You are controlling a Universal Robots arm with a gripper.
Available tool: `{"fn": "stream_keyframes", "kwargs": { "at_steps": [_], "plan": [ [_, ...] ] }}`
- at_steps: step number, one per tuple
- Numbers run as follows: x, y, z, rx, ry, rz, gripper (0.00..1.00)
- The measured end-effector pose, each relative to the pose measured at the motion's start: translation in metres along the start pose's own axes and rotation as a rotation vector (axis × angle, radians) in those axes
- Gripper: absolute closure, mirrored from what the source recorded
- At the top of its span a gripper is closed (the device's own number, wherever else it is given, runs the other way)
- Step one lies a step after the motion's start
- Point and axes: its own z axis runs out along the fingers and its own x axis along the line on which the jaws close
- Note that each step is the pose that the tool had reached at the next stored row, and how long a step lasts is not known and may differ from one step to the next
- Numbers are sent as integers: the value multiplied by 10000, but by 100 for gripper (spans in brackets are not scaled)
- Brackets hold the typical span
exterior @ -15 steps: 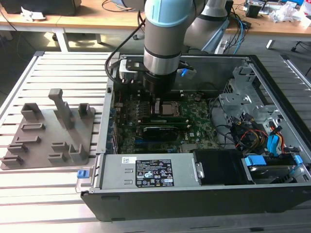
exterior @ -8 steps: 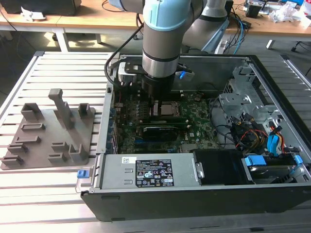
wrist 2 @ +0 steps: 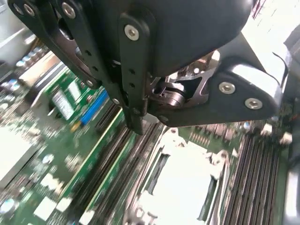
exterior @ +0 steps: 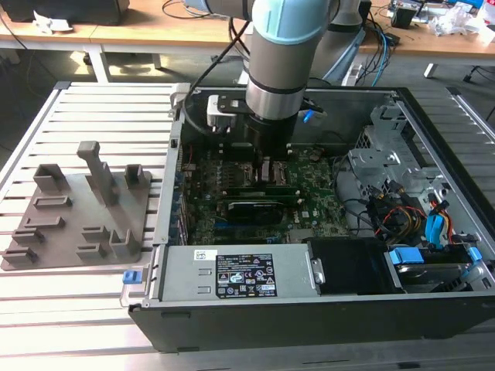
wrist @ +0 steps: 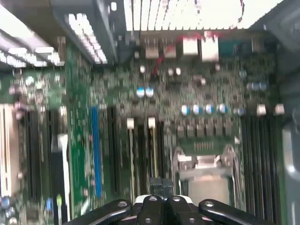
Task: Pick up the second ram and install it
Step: 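Press down the second ram until it locks into place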
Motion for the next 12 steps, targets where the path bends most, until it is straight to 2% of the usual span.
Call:
{"fn": "stream_keyframes", "kwargs": {
  "at_steps": [2,5,6,12],
  "plan": [
    [-5,-67,-20,-1,6,0,89],
    [-33,-53,-471,0,8,1,89],
    [-37,-50,-541,0,0,1,89],
    [-38,-50,-546,0,-1,1,89]
  ]
}}
